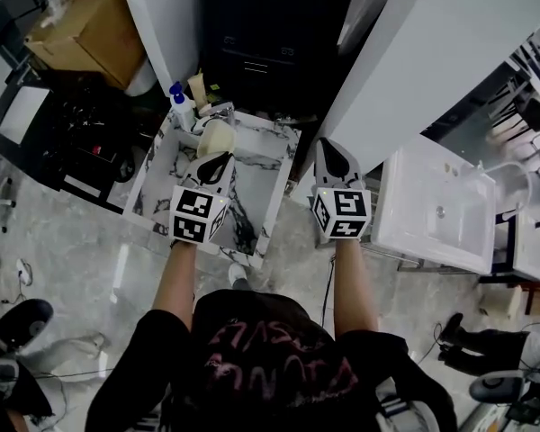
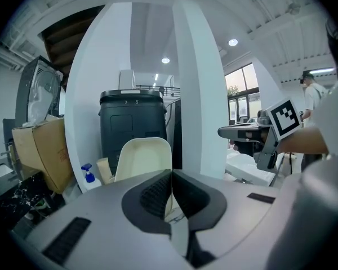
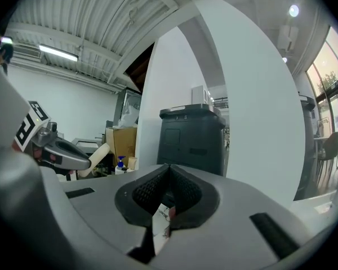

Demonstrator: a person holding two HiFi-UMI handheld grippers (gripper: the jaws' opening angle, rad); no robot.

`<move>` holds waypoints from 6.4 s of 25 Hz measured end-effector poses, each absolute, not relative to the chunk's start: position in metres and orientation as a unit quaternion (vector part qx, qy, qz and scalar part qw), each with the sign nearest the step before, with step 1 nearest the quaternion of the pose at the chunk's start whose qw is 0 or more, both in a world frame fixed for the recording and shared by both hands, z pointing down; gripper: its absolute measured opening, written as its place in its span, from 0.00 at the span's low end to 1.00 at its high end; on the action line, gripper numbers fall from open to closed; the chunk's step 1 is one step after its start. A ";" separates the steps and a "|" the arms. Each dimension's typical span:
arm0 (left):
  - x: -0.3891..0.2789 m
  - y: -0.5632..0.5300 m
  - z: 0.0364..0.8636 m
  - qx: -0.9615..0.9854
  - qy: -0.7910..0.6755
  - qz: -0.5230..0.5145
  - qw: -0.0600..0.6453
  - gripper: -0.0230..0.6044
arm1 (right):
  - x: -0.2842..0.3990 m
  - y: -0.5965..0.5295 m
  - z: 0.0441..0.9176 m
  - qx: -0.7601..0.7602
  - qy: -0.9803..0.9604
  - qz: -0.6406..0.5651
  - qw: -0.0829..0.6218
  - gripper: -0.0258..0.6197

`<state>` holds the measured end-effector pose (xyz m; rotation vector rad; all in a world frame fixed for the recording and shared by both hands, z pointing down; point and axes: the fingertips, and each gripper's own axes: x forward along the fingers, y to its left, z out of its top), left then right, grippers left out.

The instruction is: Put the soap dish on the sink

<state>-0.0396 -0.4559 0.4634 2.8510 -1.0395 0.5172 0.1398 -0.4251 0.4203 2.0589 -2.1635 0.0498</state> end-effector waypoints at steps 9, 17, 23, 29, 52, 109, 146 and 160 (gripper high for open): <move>-0.033 -0.468 0.469 0.926 -0.335 0.169 0.039 0.07 | 0.140 -0.434 0.428 0.686 -0.723 0.024 0.072 0.06; -0.013 -0.487 0.498 0.927 -0.312 0.201 0.052 0.07 | 0.146 -0.445 0.438 0.688 -0.721 0.028 0.076 0.06; 0.011 -0.501 0.530 0.928 -0.287 0.226 0.072 0.07 | 0.153 -0.454 0.448 0.692 -0.717 0.036 0.076 0.06; 0.032 -0.518 0.577 0.921 -0.265 0.260 0.116 0.07 | 0.162 -0.468 0.457 0.695 -0.714 0.041 0.077 0.06; 0.070 -0.549 0.693 0.884 -0.184 0.409 0.133 0.07 | 0.203 -0.479 0.519 0.706 -0.695 0.085 0.107 0.06; 0.013 -0.462 0.465 0.912 -0.362 0.192 0.006 0.06 | 0.168 -0.388 0.445 0.673 -0.734 0.033 0.083 0.06; -0.036 -0.339 0.369 0.886 -0.451 0.096 -0.036 0.06 | 0.160 -0.296 0.391 0.650 -0.758 -0.004 0.050 0.05; -0.043 -0.308 0.363 0.882 -0.461 0.092 -0.045 0.06 | 0.166 -0.268 0.386 0.645 -0.762 -0.010 0.057 0.05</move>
